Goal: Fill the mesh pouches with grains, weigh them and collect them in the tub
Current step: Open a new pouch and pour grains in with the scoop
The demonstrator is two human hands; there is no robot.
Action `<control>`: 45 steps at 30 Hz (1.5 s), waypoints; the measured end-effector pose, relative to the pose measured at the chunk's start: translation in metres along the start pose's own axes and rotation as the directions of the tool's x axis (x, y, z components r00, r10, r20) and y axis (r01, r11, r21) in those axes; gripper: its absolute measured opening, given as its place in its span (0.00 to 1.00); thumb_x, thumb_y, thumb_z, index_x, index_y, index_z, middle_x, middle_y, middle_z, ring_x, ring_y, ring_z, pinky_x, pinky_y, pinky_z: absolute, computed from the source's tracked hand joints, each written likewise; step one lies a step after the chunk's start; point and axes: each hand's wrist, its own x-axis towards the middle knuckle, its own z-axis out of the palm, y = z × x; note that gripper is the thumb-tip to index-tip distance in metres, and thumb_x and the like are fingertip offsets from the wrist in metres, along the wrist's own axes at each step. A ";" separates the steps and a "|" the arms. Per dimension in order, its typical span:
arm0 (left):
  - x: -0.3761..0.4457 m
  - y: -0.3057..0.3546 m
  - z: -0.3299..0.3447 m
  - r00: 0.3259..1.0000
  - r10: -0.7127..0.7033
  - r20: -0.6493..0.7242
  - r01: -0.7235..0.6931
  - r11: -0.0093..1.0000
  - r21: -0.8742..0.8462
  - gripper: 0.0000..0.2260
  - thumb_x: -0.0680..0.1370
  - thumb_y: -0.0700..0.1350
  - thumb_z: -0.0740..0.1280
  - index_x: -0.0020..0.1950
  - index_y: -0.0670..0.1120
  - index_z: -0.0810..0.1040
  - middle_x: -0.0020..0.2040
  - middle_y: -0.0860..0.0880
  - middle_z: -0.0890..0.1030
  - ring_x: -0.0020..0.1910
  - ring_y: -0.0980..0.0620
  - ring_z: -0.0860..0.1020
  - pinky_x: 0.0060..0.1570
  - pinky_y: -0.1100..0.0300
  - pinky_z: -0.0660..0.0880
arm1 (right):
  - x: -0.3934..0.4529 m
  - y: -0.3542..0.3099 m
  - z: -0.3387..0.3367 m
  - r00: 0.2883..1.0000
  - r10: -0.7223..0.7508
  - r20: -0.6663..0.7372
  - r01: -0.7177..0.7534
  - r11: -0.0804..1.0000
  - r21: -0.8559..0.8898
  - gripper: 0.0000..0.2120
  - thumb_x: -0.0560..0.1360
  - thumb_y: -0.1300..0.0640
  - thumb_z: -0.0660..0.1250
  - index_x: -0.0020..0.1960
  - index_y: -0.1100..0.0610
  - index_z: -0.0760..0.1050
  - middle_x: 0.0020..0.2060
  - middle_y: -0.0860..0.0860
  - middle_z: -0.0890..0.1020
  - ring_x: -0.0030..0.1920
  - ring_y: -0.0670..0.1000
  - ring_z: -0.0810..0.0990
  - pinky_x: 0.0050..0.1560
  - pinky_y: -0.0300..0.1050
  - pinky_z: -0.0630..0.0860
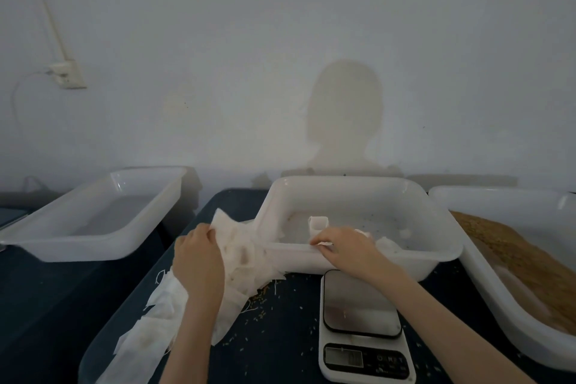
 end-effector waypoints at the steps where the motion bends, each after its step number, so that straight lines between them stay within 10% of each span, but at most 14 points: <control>1: -0.001 0.011 -0.003 1.000 0.006 0.013 -0.005 0.997 -0.071 0.08 0.81 0.42 0.60 0.47 0.45 0.79 0.32 0.51 0.72 0.37 0.49 0.72 0.32 0.57 0.65 | -0.001 -0.001 0.000 1.000 0.005 -0.002 -0.005 1.000 0.019 0.14 0.80 0.51 0.58 0.60 0.43 0.78 0.58 0.39 0.80 0.58 0.44 0.77 0.49 0.37 0.65; 9: -0.014 0.086 -0.027 0.963 0.045 0.265 0.132 0.781 -0.610 0.09 0.79 0.45 0.63 0.42 0.57 0.77 0.39 0.57 0.79 0.39 0.58 0.76 0.37 0.64 0.71 | -0.004 -0.018 -0.010 0.990 0.142 -0.016 -0.107 0.815 0.570 0.15 0.81 0.51 0.60 0.65 0.50 0.75 0.54 0.49 0.83 0.53 0.46 0.79 0.52 0.37 0.73; 14: -0.034 0.100 -0.014 0.895 -0.004 0.446 0.360 0.597 -0.717 0.05 0.79 0.43 0.64 0.49 0.49 0.79 0.45 0.52 0.81 0.44 0.55 0.78 0.31 0.69 0.73 | -0.014 -0.024 -0.027 0.971 0.216 0.105 -0.166 0.286 0.944 0.13 0.82 0.56 0.57 0.52 0.54 0.81 0.41 0.48 0.86 0.44 0.47 0.85 0.41 0.35 0.78; 17: -0.045 0.102 -0.006 0.872 -0.056 0.487 0.440 0.528 -0.727 0.07 0.78 0.41 0.65 0.43 0.51 0.79 0.42 0.52 0.79 0.41 0.56 0.77 0.29 0.72 0.73 | -0.023 -0.018 -0.034 0.960 0.262 0.098 -0.145 0.169 0.975 0.14 0.82 0.55 0.58 0.48 0.57 0.81 0.39 0.52 0.86 0.38 0.49 0.85 0.36 0.36 0.78; 25: -0.072 0.110 0.009 0.841 -0.015 0.540 0.403 0.683 -0.609 0.08 0.77 0.44 0.66 0.54 0.54 0.72 0.48 0.54 0.79 0.42 0.56 0.78 0.36 0.64 0.74 | -0.039 0.005 -0.038 0.926 0.363 0.103 -0.211 0.273 0.938 0.10 0.79 0.60 0.63 0.43 0.58 0.82 0.36 0.53 0.85 0.32 0.47 0.83 0.33 0.35 0.77; 31: -0.091 0.128 0.007 0.941 0.276 0.197 -0.158 0.871 -0.465 0.11 0.75 0.46 0.70 0.55 0.54 0.74 0.50 0.60 0.73 0.49 0.58 0.73 0.49 0.65 0.71 | -0.048 0.014 -0.044 0.919 0.391 0.045 -0.219 0.413 0.884 0.09 0.78 0.59 0.65 0.43 0.58 0.82 0.38 0.55 0.85 0.33 0.51 0.84 0.33 0.36 0.78; 34: -0.097 0.141 0.006 0.855 0.375 0.357 -0.128 0.822 -0.555 0.03 0.75 0.53 0.68 0.43 0.58 0.75 0.40 0.62 0.77 0.42 0.64 0.75 0.39 0.72 0.69 | -0.051 0.011 -0.044 0.945 0.326 0.030 -0.192 0.478 0.857 0.09 0.79 0.57 0.64 0.46 0.57 0.83 0.37 0.52 0.85 0.35 0.50 0.85 0.34 0.36 0.78; 45: -0.105 0.154 0.008 0.735 0.446 0.510 -0.190 0.858 -0.477 0.09 0.78 0.57 0.63 0.50 0.56 0.81 0.41 0.59 0.80 0.38 0.63 0.77 0.37 0.72 0.68 | -0.055 0.024 -0.051 0.933 0.359 -0.030 -0.217 0.627 0.748 0.15 0.78 0.57 0.64 0.34 0.55 0.80 0.26 0.46 0.81 0.28 0.45 0.81 0.30 0.35 0.75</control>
